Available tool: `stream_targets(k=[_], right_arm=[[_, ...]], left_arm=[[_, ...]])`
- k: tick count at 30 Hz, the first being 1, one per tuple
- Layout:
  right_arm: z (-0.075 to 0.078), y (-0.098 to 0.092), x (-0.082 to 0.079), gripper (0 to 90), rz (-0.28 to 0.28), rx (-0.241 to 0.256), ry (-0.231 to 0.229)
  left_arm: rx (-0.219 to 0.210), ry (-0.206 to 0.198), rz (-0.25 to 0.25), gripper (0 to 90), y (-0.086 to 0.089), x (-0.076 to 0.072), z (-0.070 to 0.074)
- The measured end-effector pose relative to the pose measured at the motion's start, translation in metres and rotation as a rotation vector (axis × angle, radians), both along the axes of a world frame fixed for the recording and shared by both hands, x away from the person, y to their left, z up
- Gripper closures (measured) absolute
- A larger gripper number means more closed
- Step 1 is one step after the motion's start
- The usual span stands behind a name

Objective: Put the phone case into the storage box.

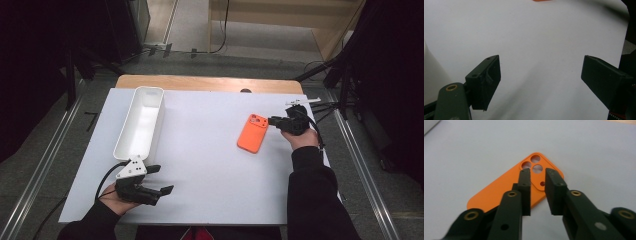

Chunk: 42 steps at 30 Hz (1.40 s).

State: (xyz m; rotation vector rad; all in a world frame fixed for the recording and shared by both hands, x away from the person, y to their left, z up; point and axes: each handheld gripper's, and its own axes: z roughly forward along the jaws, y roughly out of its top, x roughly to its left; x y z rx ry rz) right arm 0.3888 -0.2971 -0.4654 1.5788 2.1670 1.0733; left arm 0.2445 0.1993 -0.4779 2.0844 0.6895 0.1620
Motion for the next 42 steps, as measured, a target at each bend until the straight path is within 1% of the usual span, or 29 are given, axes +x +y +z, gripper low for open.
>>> stream_targets(k=[1,2,3,6,13,14,17,22,23,26,29,30,33,37,42], right_arm=[[0.000,0.000,0.000,78.1,0.000,0.000,0.000],[-0.001,-0.001,0.001,81.6,-0.001,0.000,0.001],[-0.004,-0.002,0.004,87.9,-0.006,-0.002,0.003],[-0.008,-0.003,0.008,88.0,-0.013,-0.014,0.016],[-0.016,-0.002,0.019,88.0,-0.023,-0.013,0.018],[-0.020,-0.003,0.022,88.0,-0.033,-0.019,0.030],[-0.025,-0.004,0.027,88.0,-0.044,-0.030,0.048],[-0.029,-0.008,0.034,88.0,-0.055,-0.049,0.051],[-0.031,-0.010,0.037,88.0,-0.063,-0.043,0.067],[-0.033,-0.011,0.039,88.0,-0.057,-0.054,0.078],[-0.036,-0.011,0.043,88.0,-0.063,-0.069,0.076],[-0.036,-0.011,0.044,88.0,-0.072,-0.066,0.079],[-0.040,-0.012,0.050,88.0,-0.069,-0.081,0.076],[-0.041,-0.011,0.054,88.0,-0.073,-0.073,0.078],[-0.044,-0.008,0.056,88.0,-0.062,-0.079,0.082]], left_arm=[[0.000,0.000,0.000,16.3,0.000,0.000,0.000],[0.002,0.000,-0.002,16.3,0.000,0.000,0.000],[-0.002,-0.003,0.002,16.3,-0.001,-0.001,0.001],[-0.006,-0.005,0.004,16.3,0.000,-0.002,0.001],[-0.005,0.003,0.012,16.3,0.001,-0.002,0.000],[-0.005,0.003,0.012,16.2,0.001,-0.003,0.000],[0.001,0.002,0.013,16.2,0.001,-0.004,0.000],[-0.001,0.006,0.019,16.3,0.002,-0.006,-0.001],[0.001,0.006,0.018,16.3,0.003,-0.006,-0.001],[0.000,0.007,0.021,16.3,0.003,-0.007,-0.002],[0.001,0.007,0.022,16.3,0.004,-0.008,-0.002],[0.003,0.007,0.021,16.3,0.004,-0.008,-0.002],[0.003,0.008,0.020,16.3,0.004,-0.008,-0.002],[0.002,0.009,0.016,16.3,0.003,-0.007,-0.003],[0.005,0.011,0.014,16.3,0.003,-0.007,-0.003]])
